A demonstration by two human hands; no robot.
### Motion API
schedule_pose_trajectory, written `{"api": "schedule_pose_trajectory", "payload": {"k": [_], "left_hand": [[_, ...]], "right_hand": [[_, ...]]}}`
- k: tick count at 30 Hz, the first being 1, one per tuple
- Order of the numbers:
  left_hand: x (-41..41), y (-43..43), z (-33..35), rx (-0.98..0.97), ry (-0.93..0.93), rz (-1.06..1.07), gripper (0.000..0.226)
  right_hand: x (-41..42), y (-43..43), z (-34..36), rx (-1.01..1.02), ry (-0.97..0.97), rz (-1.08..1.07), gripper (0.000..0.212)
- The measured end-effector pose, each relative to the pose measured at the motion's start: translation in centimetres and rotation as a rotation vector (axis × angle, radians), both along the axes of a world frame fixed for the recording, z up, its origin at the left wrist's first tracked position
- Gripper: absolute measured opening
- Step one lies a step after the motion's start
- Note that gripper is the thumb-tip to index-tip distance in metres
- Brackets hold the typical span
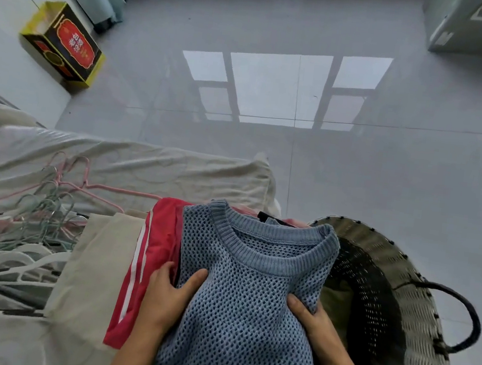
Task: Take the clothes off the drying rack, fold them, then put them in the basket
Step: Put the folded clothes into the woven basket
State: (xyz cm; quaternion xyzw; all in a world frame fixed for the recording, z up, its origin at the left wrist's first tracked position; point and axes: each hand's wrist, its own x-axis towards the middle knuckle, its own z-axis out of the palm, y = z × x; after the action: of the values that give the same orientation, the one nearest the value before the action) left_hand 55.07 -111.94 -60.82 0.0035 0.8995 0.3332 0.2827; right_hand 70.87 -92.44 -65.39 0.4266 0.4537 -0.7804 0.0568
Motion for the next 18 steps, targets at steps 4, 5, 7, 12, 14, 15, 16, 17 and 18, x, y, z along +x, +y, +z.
{"api": "schedule_pose_trajectory", "payload": {"k": [4, 5, 7, 12, 14, 15, 16, 17, 18], "left_hand": [[-1.4, 0.8, 0.0, 0.118, -0.132, 0.018, 0.097], [-1.6, 1.1, -0.2, 0.115, -0.207, 0.064, 0.102], [-1.8, 1.5, -0.2, 0.145, -0.351, 0.144, 0.12], [-1.2, 2.4, 0.3, 0.251, -0.482, 0.234, 0.154], [-0.5, 2.8, 0.2, 0.307, -0.537, 0.227, 0.128], [0.0, 3.1, -0.1, 0.319, -0.556, 0.214, 0.1], [0.4, 3.5, -0.3, 0.318, -0.555, 0.203, 0.069], [0.6, 3.6, -0.8, 0.294, -0.549, 0.198, 0.047], [0.9, 3.9, -1.0, 0.283, -0.52, 0.193, 0.036]], "right_hand": [[-0.2, 0.1, 0.1, -0.04, 0.022, -0.044, 0.125], [0.1, 0.3, 0.0, -0.065, 0.034, -0.061, 0.121], [0.6, 0.9, 0.0, -0.112, 0.064, -0.112, 0.113], [1.9, 2.9, 1.0, -0.182, 0.069, -0.254, 0.055], [2.4, 3.3, 0.8, -0.194, 0.04, -0.231, 0.059], [2.6, 3.3, 0.5, -0.184, 0.025, -0.201, 0.072], [2.8, 3.4, 0.3, -0.177, 0.005, -0.176, 0.09], [3.0, 3.3, 0.2, -0.18, -0.018, -0.165, 0.105], [3.3, 3.3, -0.3, -0.194, -0.026, -0.174, 0.11]]}}
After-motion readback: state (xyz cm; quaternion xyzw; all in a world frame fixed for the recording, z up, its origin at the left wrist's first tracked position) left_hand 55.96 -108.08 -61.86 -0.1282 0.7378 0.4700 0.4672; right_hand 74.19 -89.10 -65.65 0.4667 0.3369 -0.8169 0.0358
